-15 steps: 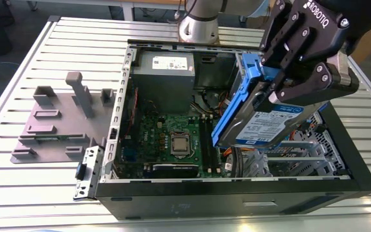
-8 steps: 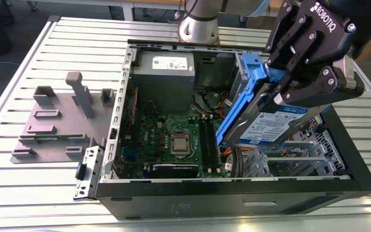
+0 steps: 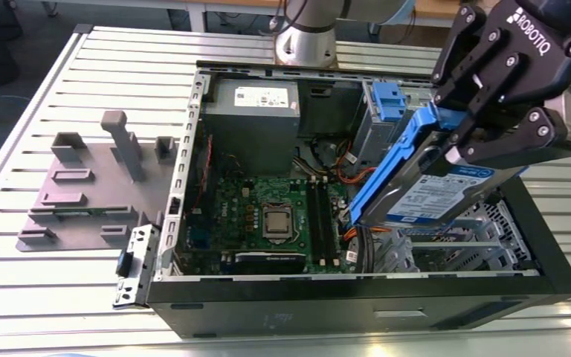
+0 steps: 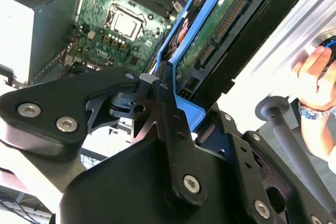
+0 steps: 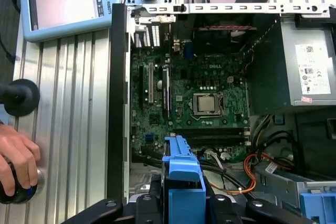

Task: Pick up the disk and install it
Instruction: 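Pick up the disk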

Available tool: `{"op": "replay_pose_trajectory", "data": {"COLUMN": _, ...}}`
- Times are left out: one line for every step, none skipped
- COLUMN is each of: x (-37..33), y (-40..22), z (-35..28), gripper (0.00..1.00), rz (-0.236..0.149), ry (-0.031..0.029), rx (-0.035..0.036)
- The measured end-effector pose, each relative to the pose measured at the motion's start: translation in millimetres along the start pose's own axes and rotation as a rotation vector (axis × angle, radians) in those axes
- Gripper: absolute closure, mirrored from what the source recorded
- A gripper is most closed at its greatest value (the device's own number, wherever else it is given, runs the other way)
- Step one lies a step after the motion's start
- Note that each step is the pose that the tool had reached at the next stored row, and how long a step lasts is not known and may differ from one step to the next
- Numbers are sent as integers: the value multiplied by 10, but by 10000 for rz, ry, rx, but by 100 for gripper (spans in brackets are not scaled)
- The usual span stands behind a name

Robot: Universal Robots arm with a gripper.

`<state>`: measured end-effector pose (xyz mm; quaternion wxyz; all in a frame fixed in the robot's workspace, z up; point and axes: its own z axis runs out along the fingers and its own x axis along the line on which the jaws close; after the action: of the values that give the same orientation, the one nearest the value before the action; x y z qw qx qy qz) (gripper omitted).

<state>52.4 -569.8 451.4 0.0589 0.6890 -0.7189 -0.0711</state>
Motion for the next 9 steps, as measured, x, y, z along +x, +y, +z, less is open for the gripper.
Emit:
{"op": "replay_pose_trajectory", "data": {"x": 1, "y": -27, "z": -4, "gripper": 63, "rz": 0, "ry": -7, "rx": 0}}
{"op": "replay_pose_trajectory", "data": {"x": 1, "y": -52, "z": -8, "gripper": 63, "rz": 1, "ry": -13, "rx": -1}}
{"op": "replay_pose_trajectory", "data": {"x": 2, "y": -79, "z": -11, "gripper": 63, "rz": 1, "ry": -20, "rx": -1}}
{"op": "replay_pose_trajectory", "data": {"x": 3, "y": -105, "z": -15, "gripper": 63, "rz": 1, "ry": -26, "rx": -1}}
{"op": "replay_pose_trajectory", "data": {"x": 5, "y": -130, "z": -18, "gripper": 63, "rz": 2, "ry": -31, "rx": -1}}
{"op": "replay_pose_trajectory", "data": {"x": 6, "y": -156, "z": -22, "gripper": 63, "rz": 1, "ry": -37, "rx": -2}}
{"op": "replay_pose_trajectory", "data": {"x": 7, "y": -182, "z": -26, "gripper": 63, "rz": 1, "ry": -42, "rx": -2}}
{"op": "replay_pose_trajectory", "data": {"x": 8, "y": -206, "z": -30, "gripper": 63, "rz": 3, "ry": -47, "rx": -2}}
{"op": "replay_pose_trajectory", "data": {"x": 9, "y": -235, "z": -35, "gripper": 63, "rz": 3, "ry": -51, "rx": -3}}
